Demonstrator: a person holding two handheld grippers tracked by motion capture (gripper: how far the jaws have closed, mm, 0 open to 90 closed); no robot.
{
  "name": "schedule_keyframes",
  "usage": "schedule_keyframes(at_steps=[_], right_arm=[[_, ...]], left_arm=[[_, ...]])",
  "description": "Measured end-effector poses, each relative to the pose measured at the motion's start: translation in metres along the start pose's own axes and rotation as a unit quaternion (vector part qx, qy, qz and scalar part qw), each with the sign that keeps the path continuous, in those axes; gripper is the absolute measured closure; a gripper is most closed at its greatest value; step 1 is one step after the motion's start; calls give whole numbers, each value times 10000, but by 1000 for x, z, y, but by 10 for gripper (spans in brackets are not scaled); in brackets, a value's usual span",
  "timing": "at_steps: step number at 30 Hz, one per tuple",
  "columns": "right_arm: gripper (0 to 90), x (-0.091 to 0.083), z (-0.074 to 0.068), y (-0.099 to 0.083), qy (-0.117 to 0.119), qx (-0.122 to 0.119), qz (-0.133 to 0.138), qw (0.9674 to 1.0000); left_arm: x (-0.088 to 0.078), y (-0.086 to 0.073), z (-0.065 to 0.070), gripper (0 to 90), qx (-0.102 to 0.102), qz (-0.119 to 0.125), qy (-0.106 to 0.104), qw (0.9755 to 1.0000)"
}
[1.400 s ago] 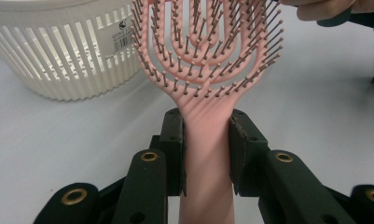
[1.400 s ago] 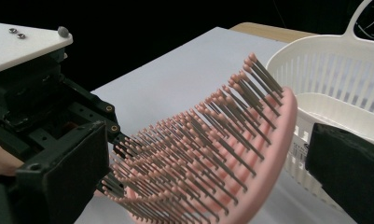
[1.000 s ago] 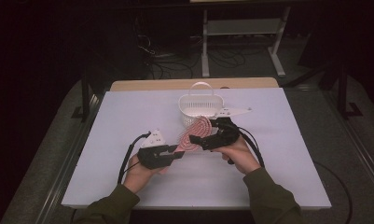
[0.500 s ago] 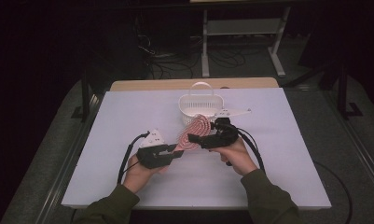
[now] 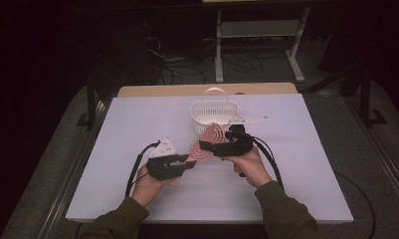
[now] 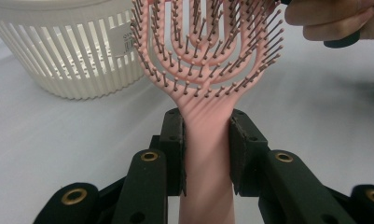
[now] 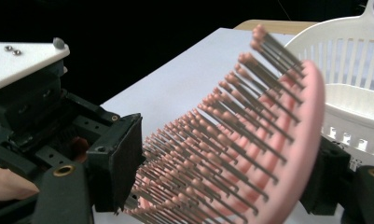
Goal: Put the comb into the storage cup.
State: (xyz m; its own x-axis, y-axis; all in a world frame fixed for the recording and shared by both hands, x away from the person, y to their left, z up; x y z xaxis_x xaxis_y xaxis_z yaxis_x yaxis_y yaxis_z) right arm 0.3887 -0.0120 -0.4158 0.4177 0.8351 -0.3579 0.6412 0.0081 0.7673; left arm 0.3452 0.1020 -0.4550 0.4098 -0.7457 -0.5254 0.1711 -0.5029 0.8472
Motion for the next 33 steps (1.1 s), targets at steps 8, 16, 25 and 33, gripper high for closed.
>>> schedule_keyframes(at_steps=[8,16,25,33], right_arm=[[323,0,0,-1,34,81,-40,10000],[392,1,-1,-1,129,185,-68,9997],[477,1,-1,-1,217,258,-71,9994],[509,1,-3,0,291,274,-55,9992]], left_arm=[[0,0,0,701,11,10,25,10000],[1,0,0,701,44,22,73,10000],[2,-2,-2,700,31,11,120,9999],[2,-3,-2,701,60,-6,100,9999]])
Point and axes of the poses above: each handheld gripper's, and its own axes: x roughly forward along the jaws, y roughly out of its top, z roughly to its right, the point moved 9 cm from there along x, roughly forward along the jaws, and after that the axes turned 10 degrees about x, right-handed, at the moved point
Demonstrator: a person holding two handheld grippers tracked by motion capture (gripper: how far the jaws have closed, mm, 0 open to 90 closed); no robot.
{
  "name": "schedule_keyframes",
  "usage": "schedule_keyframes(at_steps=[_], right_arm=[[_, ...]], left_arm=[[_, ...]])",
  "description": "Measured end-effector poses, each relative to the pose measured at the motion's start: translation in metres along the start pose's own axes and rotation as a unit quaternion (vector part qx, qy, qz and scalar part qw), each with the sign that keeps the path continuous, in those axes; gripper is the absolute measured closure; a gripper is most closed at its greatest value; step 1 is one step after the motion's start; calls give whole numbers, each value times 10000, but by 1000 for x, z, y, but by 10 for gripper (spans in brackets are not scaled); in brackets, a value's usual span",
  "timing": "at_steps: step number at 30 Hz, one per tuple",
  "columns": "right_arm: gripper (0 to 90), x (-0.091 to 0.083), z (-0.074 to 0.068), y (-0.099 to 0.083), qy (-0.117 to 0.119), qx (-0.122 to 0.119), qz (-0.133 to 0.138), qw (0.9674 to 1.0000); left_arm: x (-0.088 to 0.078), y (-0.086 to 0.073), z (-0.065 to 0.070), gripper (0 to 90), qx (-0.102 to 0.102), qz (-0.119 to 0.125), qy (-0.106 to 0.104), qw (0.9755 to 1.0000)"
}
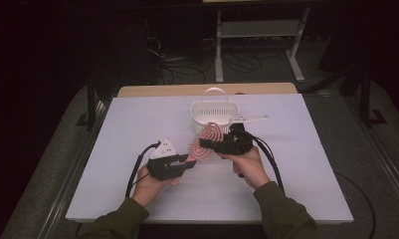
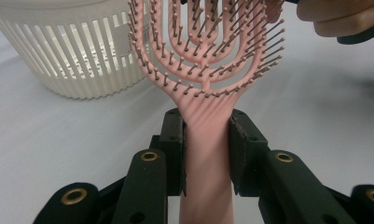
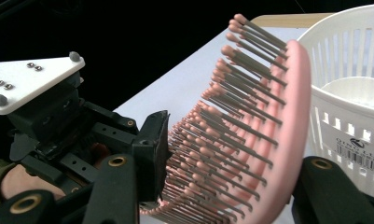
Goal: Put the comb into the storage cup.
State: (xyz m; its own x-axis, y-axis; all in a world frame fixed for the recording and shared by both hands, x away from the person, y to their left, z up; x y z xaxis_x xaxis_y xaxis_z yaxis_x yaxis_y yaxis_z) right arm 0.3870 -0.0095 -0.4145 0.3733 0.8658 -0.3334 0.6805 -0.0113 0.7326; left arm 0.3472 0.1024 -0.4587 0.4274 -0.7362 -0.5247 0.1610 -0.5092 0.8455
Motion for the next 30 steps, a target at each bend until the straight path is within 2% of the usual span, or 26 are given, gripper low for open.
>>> schedule_keyframes(at_steps=[18,30], right_arm=[[608,-2,-6,2,289,77,43,9995],[626,-3,-8,2,459,232,76,9986]], left_arm=[[3,-1,2,705,61,-40,-61,10000],[3,-2,2,704,1,-18,-134,9999]])
Point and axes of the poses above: each handheld gripper's, and its own axes: x roughly forward along the jaws, y roughly out of its top, z roughly to its right, the point moved 9 cm from there along x, roughly forward along the jaws, and after that the axes turned 10 degrees about x, right-handed, at the moved point
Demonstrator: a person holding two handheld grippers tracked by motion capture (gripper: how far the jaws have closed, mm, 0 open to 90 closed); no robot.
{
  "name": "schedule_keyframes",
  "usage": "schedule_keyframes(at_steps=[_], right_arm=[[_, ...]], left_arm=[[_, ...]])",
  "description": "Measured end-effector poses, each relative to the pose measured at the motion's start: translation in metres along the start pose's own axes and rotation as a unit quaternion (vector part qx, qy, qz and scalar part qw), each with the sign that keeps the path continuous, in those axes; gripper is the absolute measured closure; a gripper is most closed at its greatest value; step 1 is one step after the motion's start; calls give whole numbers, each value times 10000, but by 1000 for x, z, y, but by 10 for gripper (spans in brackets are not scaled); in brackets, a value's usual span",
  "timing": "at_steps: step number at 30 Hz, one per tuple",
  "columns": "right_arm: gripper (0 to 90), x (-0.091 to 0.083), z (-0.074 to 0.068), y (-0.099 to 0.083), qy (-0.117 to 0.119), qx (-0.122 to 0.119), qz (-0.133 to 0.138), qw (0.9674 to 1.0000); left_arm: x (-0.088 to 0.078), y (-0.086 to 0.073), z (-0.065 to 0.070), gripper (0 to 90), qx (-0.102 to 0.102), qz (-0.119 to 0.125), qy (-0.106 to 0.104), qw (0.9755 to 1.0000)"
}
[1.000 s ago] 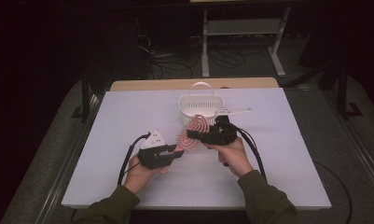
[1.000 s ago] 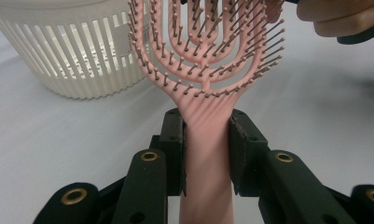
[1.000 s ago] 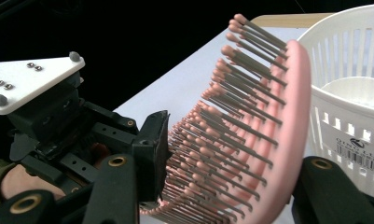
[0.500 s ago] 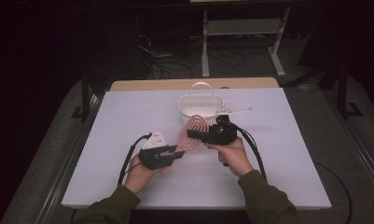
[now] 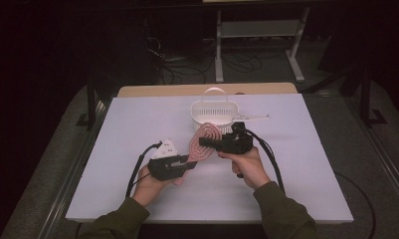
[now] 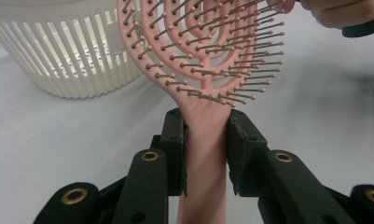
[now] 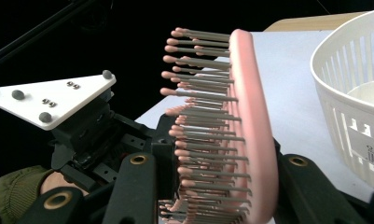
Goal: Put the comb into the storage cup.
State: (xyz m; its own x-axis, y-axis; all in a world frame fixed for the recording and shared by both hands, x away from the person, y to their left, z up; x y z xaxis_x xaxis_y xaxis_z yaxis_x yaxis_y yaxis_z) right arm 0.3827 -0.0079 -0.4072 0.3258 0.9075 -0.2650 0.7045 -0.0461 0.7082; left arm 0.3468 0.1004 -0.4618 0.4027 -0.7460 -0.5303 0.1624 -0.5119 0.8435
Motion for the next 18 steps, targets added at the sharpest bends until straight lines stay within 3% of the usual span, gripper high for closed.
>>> schedule_keyframes(at_steps=[9,18], right_arm=[[627,-1,-2,1,23,-3,73,10000],[627,-6,-1,5,-10,15,186,9998]], left_arm=[[0,-1,-1,676,-60,35,-60,10000],[0,-1,-2,570,-67,44,-59,10000]])
Point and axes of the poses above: each handheld gripper's, and its own axes: x roughly forward along the jaws, y roughly out of its top, z roughly to its right, the point moved 9 cm from there along x, roughly forward along the jaws, and after that the axes turned 10 degrees about x, right-handed, at the moved point
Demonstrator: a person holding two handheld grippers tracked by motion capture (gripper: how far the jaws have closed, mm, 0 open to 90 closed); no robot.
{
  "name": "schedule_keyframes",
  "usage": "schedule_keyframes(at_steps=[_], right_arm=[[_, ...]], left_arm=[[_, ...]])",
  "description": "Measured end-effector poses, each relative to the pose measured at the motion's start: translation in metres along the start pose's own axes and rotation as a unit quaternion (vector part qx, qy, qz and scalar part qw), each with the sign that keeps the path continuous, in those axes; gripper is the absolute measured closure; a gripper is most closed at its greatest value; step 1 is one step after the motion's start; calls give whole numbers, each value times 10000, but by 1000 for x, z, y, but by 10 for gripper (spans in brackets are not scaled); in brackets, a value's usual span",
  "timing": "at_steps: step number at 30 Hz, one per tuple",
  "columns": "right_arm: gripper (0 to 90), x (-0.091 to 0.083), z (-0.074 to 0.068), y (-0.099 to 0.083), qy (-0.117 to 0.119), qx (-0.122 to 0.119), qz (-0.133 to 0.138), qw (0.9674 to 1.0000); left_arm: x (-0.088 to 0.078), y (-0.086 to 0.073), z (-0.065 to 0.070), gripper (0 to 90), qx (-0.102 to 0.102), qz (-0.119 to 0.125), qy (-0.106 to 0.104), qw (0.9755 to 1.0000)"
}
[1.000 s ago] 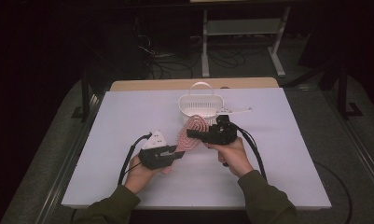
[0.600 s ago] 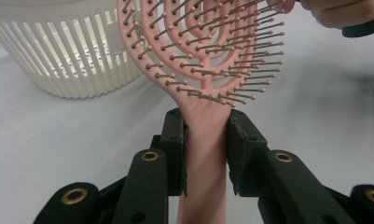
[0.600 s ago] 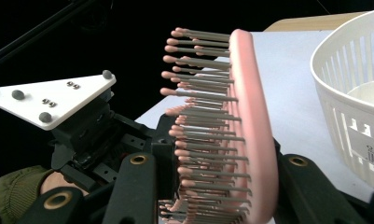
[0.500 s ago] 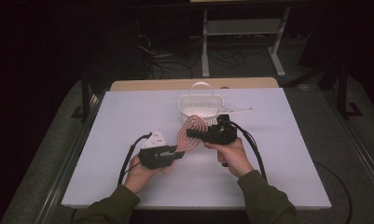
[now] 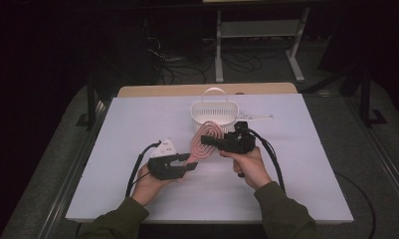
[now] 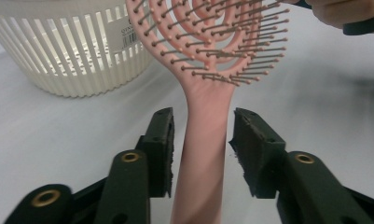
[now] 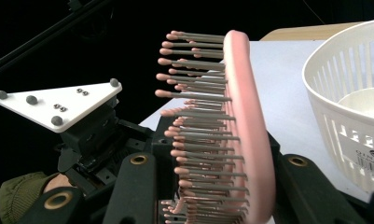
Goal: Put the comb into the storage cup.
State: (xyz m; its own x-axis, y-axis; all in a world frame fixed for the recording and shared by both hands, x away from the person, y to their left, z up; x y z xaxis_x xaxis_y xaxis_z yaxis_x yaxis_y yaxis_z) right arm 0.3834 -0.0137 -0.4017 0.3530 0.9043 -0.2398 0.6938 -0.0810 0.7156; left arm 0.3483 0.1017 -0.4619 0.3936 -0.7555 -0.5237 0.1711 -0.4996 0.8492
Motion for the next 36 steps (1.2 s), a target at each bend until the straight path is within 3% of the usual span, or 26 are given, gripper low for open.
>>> schedule_keyframes(at_steps=[14,30,36], right_arm=[[627,-7,6,6,-128,-48,144,9998],[627,-9,5,6,-150,-64,182,9997],[627,-8,5,6,-149,-63,182,9997]], left_arm=[[-10,-4,-1,374,47,-58,-229,9997],[-36,-22,-14,248,-68,73,-198,9998],[-41,-32,-16,187,-61,-13,-107,9999]])
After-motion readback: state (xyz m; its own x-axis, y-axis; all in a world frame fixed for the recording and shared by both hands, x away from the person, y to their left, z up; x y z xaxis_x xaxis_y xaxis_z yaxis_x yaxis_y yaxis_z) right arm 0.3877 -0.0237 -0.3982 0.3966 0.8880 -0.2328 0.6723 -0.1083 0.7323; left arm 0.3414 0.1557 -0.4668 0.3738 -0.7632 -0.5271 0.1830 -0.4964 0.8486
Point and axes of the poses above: each handheld gripper's, and its own axes: x roughly forward along the jaws, y roughly out of its top, z roughly to its right, the point moved 9 cm from there along x, roughly forward along the jaws, and after that the axes turned 10 degrees about x, right-handed, at the moved point
